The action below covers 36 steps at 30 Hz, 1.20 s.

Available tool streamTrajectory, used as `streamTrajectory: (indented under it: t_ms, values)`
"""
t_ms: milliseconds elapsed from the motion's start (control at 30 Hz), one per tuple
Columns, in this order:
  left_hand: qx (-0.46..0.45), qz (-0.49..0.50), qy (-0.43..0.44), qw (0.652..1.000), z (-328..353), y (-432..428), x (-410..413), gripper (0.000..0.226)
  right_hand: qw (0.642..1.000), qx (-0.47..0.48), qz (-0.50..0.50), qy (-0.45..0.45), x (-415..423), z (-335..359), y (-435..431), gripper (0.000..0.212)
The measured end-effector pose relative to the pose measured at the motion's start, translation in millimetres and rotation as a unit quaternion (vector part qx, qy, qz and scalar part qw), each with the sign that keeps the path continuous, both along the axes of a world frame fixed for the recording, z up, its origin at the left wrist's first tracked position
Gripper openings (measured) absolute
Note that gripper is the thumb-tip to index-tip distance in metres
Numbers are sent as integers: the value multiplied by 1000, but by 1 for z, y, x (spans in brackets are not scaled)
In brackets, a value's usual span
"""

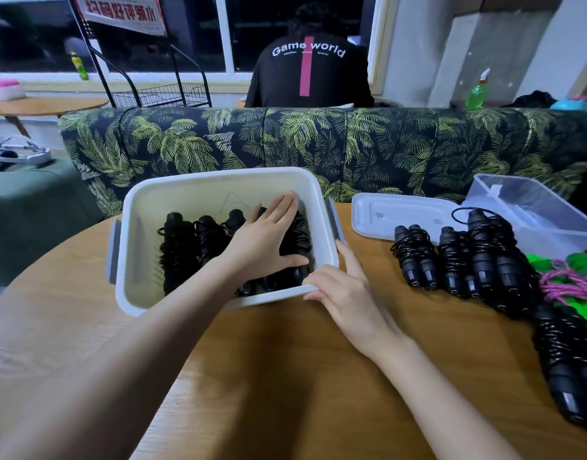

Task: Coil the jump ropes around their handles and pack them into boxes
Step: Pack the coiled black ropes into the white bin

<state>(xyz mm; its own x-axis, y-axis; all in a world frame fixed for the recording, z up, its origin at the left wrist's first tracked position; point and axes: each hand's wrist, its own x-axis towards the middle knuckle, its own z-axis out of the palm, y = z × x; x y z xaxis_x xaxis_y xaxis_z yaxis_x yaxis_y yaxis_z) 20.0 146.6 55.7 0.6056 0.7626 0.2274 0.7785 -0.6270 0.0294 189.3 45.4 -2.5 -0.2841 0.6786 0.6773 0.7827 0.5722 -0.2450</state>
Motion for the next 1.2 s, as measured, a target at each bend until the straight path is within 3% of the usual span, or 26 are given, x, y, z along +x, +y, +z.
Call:
streamTrajectory:
  t_ms: [133,267,433,567,733,833,933,1067,1133,1200]
  values:
    - [50,-33,-7,998,2,-8,-10,103,1000,-16,3,-3,5,2,-4,13]
    - [12,-2,71,997,-6,-9,-17,100,1000,-9,-17,-24,5,3,-11,32]
    - [-30,-9,12,999,9,-20,-15,84,996,47,-48,-54,8,4,-21,41]
    - [83,55,-10,995,25,-52,-40,77,994,54,-65,-73,22,-1,-26,39]
    - [217,165,-81,959,7,-84,-87,70,991,57,-93,-80,45,-1,-34,31]
    - [105,219,-184,953,-13,-81,-89,78,992,49,-96,-61,64,4,-37,26]
    - [-2,181,-332,926,-24,-70,-76,82,994,28,-94,-52,80,10,-38,23]
    - [-11,179,-369,912,-26,-66,-62,87,995,-45,-76,54,100,12,-43,41]
    - [-12,177,-374,910,-28,-65,-62,88,985,-23,-139,100,116,9,-45,48]
    - [-16,177,-379,908,-27,-63,-61,88,962,-27,-256,87,135,7,-44,50]
